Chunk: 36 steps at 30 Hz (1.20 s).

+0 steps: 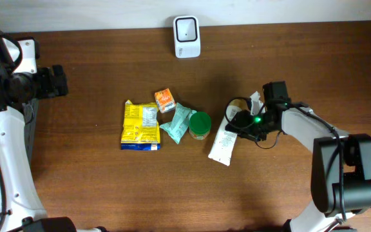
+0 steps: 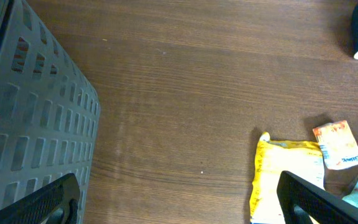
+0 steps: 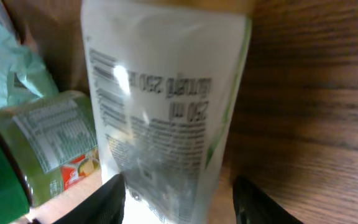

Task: Scan the item barcode
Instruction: 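Lift the white tube and raise it toward the white scanner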

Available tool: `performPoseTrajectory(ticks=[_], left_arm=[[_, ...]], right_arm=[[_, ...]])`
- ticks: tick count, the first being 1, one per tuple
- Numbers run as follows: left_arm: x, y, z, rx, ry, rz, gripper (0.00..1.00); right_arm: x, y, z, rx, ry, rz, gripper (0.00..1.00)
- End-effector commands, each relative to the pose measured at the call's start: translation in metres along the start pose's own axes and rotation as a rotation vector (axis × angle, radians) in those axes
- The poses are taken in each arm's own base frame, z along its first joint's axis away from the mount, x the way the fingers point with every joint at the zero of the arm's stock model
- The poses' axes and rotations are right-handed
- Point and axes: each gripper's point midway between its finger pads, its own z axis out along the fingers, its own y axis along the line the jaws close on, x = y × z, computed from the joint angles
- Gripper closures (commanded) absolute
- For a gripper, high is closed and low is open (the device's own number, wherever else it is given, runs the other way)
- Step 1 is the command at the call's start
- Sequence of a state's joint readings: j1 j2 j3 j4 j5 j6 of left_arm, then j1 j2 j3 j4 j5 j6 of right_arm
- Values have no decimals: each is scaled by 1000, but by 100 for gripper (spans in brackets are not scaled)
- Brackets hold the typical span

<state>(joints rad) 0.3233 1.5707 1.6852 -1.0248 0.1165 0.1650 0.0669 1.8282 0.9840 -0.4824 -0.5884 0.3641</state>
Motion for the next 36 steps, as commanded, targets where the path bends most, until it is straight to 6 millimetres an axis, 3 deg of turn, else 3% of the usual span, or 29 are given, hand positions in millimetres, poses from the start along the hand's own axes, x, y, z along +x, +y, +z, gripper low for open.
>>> performPoseTrajectory(ticks=[1,4,8,10,16,22,25,32,36], left_arm=[[-1,1,2,8,0,12,1],[-1,1,2,8,0,12,1],[-1,1,2,8,0,12,1],[-1,1,2,8,0,12,1],[-1,1,2,8,0,12,1],[-1,1,2,8,0,12,1],[-1,1,2,8,0,12,1],[-1,1,2,8,0,12,1],[-1,1,2,8,0,12,1]], right_arm=[[4,-12,11,58,-14,44,58],[2,-11,12,62,-23,34,65],[-4,2,7,29,-15,-65,93],[-6,8,0,35,3,-130,96],[-18,25,-28,126,51,-429,96],[-20,26,-25,136,51,-461,84],[-9,21,-15,108,107,-428,77],[31,0,21,19,289,-305,77],[38,-7,26,25,321,-281,77]])
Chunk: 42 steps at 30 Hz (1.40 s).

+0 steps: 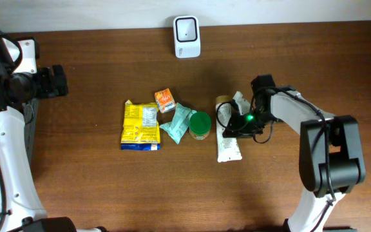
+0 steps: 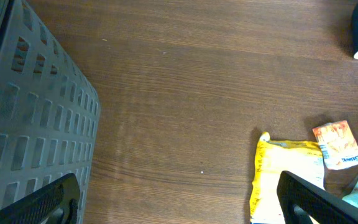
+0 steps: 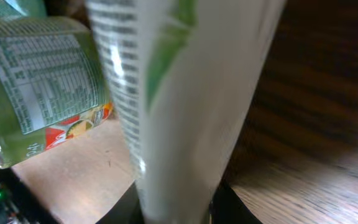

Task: Scan the item barcode
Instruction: 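Lift the white tube and raise it toward the white scanner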

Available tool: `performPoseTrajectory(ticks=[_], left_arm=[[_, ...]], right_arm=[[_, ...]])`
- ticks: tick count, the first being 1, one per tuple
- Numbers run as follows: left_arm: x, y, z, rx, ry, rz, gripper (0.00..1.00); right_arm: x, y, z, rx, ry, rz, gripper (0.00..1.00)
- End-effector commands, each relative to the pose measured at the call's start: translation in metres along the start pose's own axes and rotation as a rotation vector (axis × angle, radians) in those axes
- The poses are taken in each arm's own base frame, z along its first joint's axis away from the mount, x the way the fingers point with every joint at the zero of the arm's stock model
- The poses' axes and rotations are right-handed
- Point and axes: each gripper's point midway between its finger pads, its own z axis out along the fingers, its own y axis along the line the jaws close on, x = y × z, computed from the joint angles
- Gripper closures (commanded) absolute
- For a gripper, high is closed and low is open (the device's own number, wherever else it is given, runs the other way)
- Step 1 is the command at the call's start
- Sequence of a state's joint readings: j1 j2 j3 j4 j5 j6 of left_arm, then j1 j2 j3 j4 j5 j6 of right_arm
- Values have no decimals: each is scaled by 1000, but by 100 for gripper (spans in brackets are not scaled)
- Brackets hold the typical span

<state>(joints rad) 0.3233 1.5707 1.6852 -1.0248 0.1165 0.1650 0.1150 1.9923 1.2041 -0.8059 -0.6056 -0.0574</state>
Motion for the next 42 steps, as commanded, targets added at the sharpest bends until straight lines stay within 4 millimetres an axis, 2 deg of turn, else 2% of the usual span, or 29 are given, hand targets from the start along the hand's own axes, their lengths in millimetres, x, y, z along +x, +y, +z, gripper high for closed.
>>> performPoseTrajectory(ticks=[1,3,4,8,12,14,17,18,19,21,26,30,35,38,42], left_arm=[[-1,1,2,8,0,12,1],[-1,1,2,8,0,12,1],[-1,1,2,8,0,12,1],[-1,1,2,8,0,12,1],[-1,1,2,8,0,12,1],[-1,1,2,8,0,12,1],[-1,1,2,8,0,12,1],[-1,1,2,8,0,12,1],[-1,1,2,8,0,12,1],[-1,1,2,8,0,12,1],[-1,1,2,8,0,12,1],[-1,1,2,8,0,12,1],[-1,1,2,8,0,12,1],[-1,1,2,8,0,12,1],[-1,1,2,8,0,12,1]], right_arm=[[17,-8,17,-5,70,26,82],[16,-9,16,-7,65,29,93],[16,-8,15,-17,61,32,96],[6,1,-2,-77,19,46,96],[-8,19,-38,-99,-58,15,96],[-13,43,-67,-135,-123,-60,96],[-9,80,-106,-189,-201,-171,96],[-4,94,-122,-199,-231,-212,96],[-1,101,-128,-207,-247,-236,96],[15,127,-152,-249,-292,-336,96],[45,179,-191,-399,-384,-491,96],[56,199,-206,-479,-417,-537,96],[57,201,-209,-473,-423,-536,96],[45,192,-211,-365,-421,-458,96],[24,207,-224,-211,-416,-473,96]])
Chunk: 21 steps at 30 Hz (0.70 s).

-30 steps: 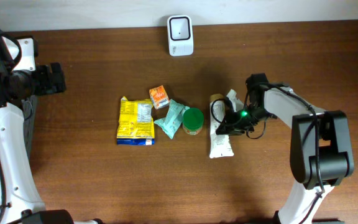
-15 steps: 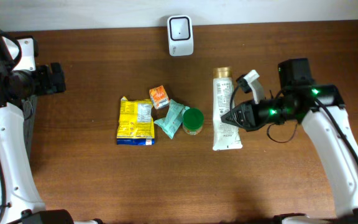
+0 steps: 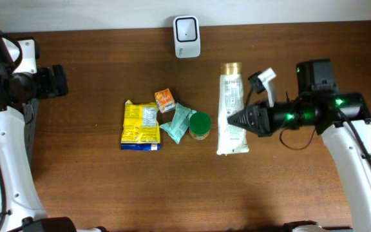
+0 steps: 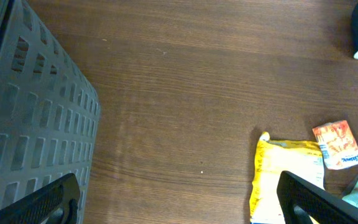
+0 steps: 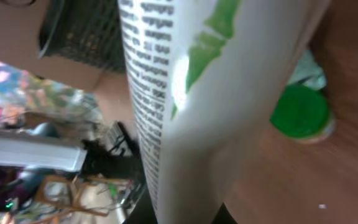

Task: Scan the item barcode
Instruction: 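Lift the white tube and raise it toward the white scanner, then hold the tube's label in front of the scanner window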

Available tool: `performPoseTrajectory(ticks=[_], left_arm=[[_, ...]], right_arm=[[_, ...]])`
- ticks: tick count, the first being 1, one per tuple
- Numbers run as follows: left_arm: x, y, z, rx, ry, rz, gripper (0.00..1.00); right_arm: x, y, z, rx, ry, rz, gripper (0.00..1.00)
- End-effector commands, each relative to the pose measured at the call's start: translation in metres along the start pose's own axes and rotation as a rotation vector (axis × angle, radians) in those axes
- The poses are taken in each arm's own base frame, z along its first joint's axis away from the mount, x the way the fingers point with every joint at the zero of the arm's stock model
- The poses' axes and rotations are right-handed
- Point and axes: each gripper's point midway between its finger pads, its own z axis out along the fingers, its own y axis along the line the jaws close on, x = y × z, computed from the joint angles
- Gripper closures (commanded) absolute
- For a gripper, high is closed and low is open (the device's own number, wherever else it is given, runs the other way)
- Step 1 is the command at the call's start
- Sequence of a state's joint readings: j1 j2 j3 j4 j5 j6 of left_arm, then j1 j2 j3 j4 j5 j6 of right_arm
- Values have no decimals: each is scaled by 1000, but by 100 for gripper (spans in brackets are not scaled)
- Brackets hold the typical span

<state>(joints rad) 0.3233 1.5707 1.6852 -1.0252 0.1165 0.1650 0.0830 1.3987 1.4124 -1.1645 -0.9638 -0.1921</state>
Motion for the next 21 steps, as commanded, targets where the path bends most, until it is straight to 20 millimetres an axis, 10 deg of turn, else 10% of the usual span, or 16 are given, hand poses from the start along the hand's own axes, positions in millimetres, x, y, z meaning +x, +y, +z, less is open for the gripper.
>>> performPoseTrajectory(ticks=[1,6,15,21], left_arm=[[-1,1,2,7,0,12,1],[-1,1,2,8,0,12,1],[-1,1,2,7,0,12,1],[-1,1,2,7,0,12,1]], right_arm=[[-42,20,-4,116,6,-91,96],[-114,-2,16,377,62,-167,96],[-215,-150,35,1115,-51,-314,96],[-253,-199,76,1226,-82,-512,96]])
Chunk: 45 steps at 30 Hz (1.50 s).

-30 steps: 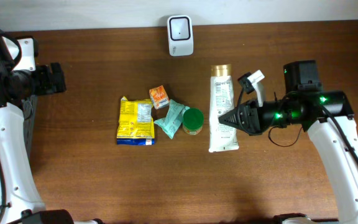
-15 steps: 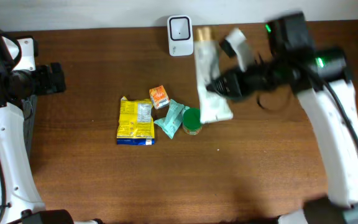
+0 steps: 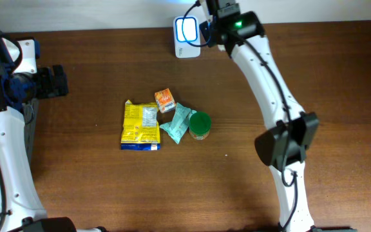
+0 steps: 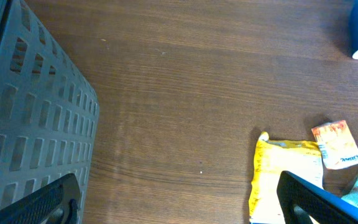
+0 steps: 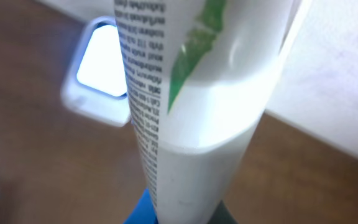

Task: Scan the item barcode
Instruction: 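Hold the tube's label in front of the scanner window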

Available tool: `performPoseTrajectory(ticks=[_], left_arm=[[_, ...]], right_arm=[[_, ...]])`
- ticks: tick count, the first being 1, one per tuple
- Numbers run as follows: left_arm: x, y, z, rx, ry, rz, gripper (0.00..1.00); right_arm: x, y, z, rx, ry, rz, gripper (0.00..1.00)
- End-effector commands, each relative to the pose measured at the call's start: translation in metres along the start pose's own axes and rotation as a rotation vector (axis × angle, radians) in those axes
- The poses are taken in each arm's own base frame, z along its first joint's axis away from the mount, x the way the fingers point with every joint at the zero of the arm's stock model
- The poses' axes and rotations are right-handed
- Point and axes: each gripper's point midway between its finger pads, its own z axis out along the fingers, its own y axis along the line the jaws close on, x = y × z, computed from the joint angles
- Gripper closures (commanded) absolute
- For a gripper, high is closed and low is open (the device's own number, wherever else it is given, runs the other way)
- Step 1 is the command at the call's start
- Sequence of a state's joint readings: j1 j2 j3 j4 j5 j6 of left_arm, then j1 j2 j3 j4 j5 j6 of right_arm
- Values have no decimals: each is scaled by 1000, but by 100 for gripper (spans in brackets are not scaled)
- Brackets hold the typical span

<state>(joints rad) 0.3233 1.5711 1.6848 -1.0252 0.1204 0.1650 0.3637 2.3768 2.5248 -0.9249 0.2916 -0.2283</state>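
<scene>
A white tube with a green mark and small print [image 5: 185, 93] fills the right wrist view, upright in my right gripper [image 3: 206, 24], which is shut on it; its fingers are mostly hidden behind the tube. The white scanner [image 3: 187, 28] stands at the back edge and glows blue; in the right wrist view the scanner [image 5: 101, 71] is lit, just left of the tube. In the overhead view the tube itself is hard to make out. My left gripper [image 4: 179, 202] stands open at the far left, holding nothing.
A yellow packet [image 3: 140, 125], an orange packet [image 3: 165, 100], a teal packet [image 3: 178, 122] and a green-lidded jar [image 3: 199, 124] lie together mid-table. A grey slotted basket [image 4: 23, 124] is beside the left arm. A white wall runs behind the scanner.
My right gripper, still shut on the tube, has gone from mid-right above the table to the back edge beside the scanner. The scanner now glows blue. The left arm is unmoved.
The tube lay on the table right of the jar with my right gripper at its end. Then it lay turned closer to the jar, the gripper around it. Then it was held lifted at mid-right. Now it is at the lit scanner.
</scene>
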Motion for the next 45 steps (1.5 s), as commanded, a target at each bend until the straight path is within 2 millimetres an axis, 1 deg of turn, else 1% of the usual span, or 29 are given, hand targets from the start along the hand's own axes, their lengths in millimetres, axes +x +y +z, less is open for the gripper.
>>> performPoseTrajectory(ticks=[1,3,4,5,6,7,8,10,12,15,18,22,28,34,38,40,41,44,45], left_arm=[[-1,1,1,4,0,12,1],[-1,1,2,4,0,12,1],[-1,1,1,4,0,12,1],[-1,1,2,4,0,12,1],[-1,1,2,4,0,12,1],[-1,1,1,4,0,12,1],[-1,1,1,4,0,12,1],[-1,1,2,4,0,12,1],[-1,1,2,4,0,12,1],[-1,1,2,4,0,12,1],[-1,1,1,4,0,12,1],[-1,1,1,4,0,12,1],[-1,1,2,4,0,12,1],[-1,1,2,4,0,12,1],[-1,1,1,4,0,12,1],[-1,1,1,4,0,12,1],[-1,1,1,4,0,12,1],[-1,1,2,4,0,12,1],[-1,1,1,4,0,12,1]], right_arm=[[-28,-11,9,150,-90,-128,96],[-35,-13,22,216,-120,-136,96],[-37,-13,33,271,-129,-173,96],[-38,-11,38,297,-129,-203,96],[-35,-5,47,322,-118,-251,96],[-34,-2,51,331,-113,-274,96],[-30,4,59,344,-99,-313,96],[-25,12,67,362,-80,-340,96],[-17,24,76,349,-60,-360,96],[-4,30,86,367,-21,-377,96],[4,27,88,408,12,-381,96],[6,20,85,456,35,-379,96],[9,23,85,452,48,-389,96],[9,30,84,443,49,-401,96],[5,36,77,431,40,-393,96],[-3,42,65,386,17,-391,96],[-10,42,56,358,-9,-350,96],[-31,39,17,246,-78,-255,96],[-40,34,-4,211,-105,-219,96]])
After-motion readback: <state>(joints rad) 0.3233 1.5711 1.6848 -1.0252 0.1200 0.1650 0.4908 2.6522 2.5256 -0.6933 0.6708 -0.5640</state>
